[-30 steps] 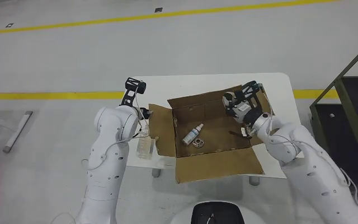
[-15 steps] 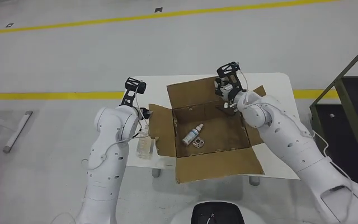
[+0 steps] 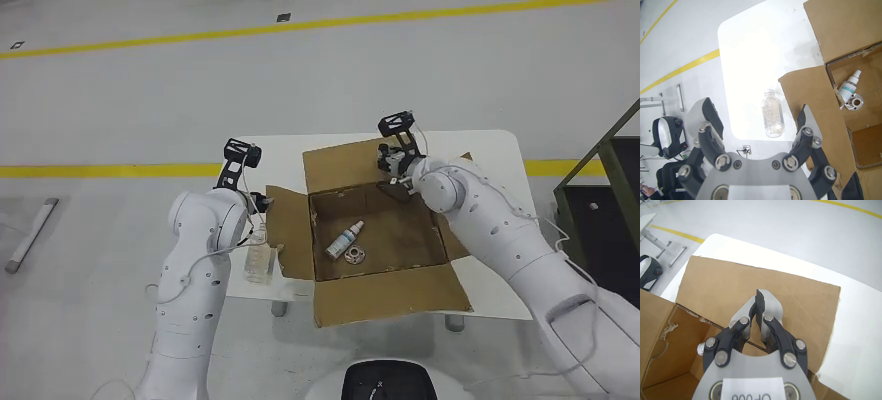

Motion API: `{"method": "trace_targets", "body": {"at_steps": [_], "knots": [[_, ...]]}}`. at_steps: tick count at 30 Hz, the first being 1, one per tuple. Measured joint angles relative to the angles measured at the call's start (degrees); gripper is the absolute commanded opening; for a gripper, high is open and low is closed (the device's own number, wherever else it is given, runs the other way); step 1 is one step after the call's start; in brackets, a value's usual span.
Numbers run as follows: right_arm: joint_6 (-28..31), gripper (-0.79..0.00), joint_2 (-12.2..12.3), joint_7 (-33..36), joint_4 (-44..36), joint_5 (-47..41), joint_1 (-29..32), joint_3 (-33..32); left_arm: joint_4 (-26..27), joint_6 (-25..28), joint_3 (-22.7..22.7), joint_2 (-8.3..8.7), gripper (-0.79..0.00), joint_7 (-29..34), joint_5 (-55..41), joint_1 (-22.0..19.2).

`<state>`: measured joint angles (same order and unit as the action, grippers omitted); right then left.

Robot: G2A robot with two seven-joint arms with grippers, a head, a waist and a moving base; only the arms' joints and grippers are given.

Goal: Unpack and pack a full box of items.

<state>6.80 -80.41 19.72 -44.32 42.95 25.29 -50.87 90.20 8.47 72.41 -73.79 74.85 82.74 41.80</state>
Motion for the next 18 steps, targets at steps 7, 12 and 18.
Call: {"method": "trace_targets", "body": {"at_steps": [7,12,18], "knots": [[3.40,-0.785,3.07,-8.31,-14.25,0.12,5.44,-9.09,0.00,0.00,0.00,0.00,0.000,0.00,0.00,0.00],[2.40,-0.628,6.92,-3.99,-33.37,2.93,17.65,-20.75,0.00,0.00,0.00,0.00,0.000,0.00,0.00,0.00],[2.23,0.000,9.96,5.63,-54.87,0.16,35.23,-36.62,0.00,0.00,0.00,0.00,0.000,0.00,0.00,0.00]]}}
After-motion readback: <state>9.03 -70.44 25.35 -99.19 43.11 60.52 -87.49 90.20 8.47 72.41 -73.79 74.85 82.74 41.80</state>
